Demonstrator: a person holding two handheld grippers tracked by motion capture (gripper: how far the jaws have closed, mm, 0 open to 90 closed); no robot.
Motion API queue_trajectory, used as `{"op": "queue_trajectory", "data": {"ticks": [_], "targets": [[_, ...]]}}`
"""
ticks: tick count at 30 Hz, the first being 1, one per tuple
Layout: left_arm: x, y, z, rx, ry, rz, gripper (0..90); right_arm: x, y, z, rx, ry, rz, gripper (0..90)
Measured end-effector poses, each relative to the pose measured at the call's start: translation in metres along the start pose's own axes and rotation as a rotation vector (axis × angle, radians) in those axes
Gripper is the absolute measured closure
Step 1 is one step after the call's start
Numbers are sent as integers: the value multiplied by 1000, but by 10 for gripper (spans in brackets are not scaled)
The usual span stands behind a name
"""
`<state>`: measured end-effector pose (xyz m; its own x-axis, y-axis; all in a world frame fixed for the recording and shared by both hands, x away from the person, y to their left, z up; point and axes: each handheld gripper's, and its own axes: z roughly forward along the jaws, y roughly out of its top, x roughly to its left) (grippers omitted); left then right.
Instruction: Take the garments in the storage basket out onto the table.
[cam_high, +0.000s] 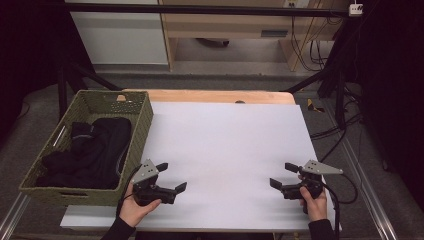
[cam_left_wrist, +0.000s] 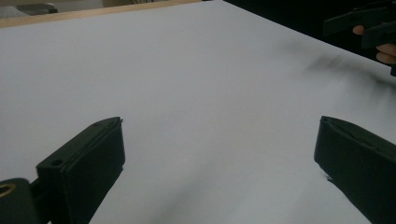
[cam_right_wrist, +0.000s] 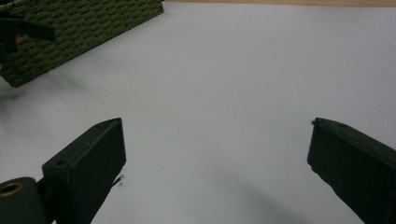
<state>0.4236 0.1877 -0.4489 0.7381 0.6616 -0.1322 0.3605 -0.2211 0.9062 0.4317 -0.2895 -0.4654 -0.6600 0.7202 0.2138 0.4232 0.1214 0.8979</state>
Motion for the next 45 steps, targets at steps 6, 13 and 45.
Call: {"op": "queue_trajectory", "data": {"ticks": [6,13,45], "targets": [[0,6,-4,-3,7,-6,13,1,0,0,2,1,4,50],[0,13,-9,0,15,-5,10,0,0,0,0,-1,0,49],[-5,46,-41,-10,65,23,1,1,0,0,6,0,5,46]]}}
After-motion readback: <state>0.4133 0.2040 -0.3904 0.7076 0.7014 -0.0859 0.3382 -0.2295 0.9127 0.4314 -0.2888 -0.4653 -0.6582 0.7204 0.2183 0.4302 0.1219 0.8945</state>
